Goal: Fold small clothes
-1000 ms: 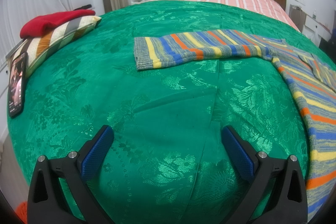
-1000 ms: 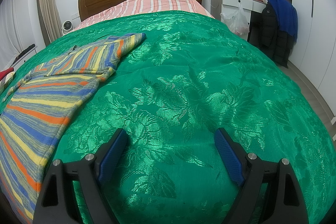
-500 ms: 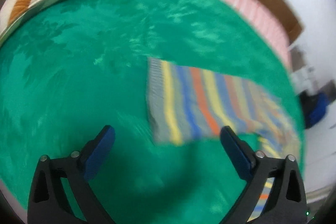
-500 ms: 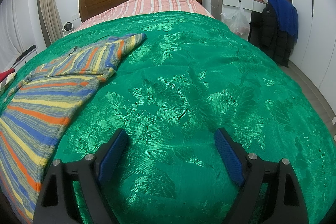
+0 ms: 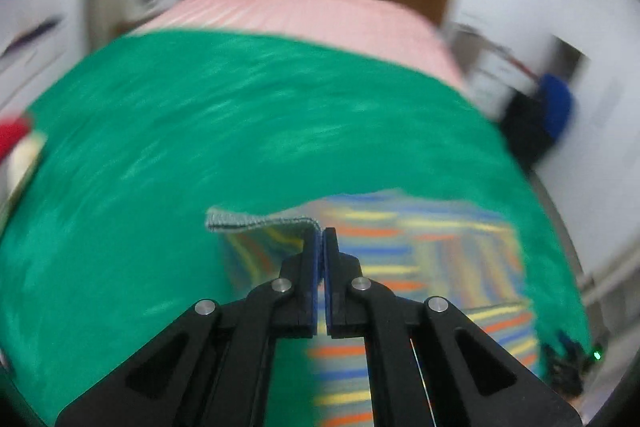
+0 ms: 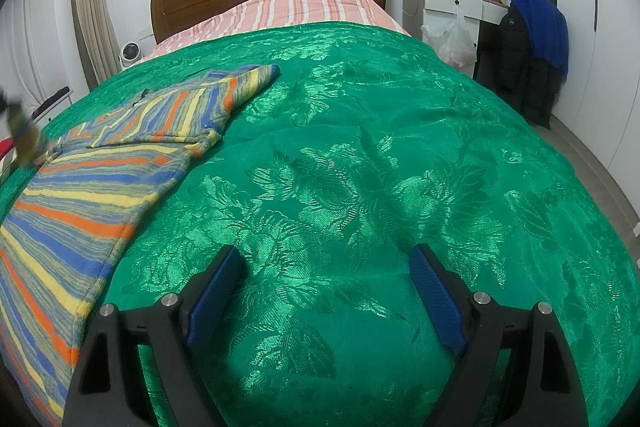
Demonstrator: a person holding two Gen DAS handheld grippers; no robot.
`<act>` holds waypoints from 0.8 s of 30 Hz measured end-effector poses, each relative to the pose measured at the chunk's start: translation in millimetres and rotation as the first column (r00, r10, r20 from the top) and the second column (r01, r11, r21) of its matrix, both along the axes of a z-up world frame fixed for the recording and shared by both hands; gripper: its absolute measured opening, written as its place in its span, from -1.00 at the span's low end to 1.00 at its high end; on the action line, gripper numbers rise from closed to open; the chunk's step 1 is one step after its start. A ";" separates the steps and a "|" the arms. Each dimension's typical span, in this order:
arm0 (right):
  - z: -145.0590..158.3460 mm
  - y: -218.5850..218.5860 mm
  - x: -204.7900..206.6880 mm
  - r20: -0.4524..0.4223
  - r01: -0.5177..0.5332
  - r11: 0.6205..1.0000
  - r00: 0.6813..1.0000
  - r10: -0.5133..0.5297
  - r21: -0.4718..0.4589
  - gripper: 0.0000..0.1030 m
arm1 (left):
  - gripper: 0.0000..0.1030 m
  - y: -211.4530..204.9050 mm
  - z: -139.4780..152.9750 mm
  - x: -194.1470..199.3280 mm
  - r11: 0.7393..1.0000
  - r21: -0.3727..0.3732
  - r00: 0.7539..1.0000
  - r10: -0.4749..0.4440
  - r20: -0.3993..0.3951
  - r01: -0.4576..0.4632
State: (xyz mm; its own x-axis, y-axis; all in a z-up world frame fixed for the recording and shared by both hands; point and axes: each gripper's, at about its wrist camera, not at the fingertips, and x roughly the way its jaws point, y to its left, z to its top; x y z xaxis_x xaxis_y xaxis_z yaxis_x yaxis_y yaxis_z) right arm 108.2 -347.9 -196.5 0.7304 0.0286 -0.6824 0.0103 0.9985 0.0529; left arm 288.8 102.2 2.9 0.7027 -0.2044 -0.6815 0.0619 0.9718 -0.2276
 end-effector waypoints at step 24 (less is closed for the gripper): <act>0.9 3.2 3.7 0.002 -0.003 1.000 1.000 0.003 0.005 0.69 | -0.16 3.5 -166.1 22.0 0.992 0.108 0.962 0.089 -0.257 -0.063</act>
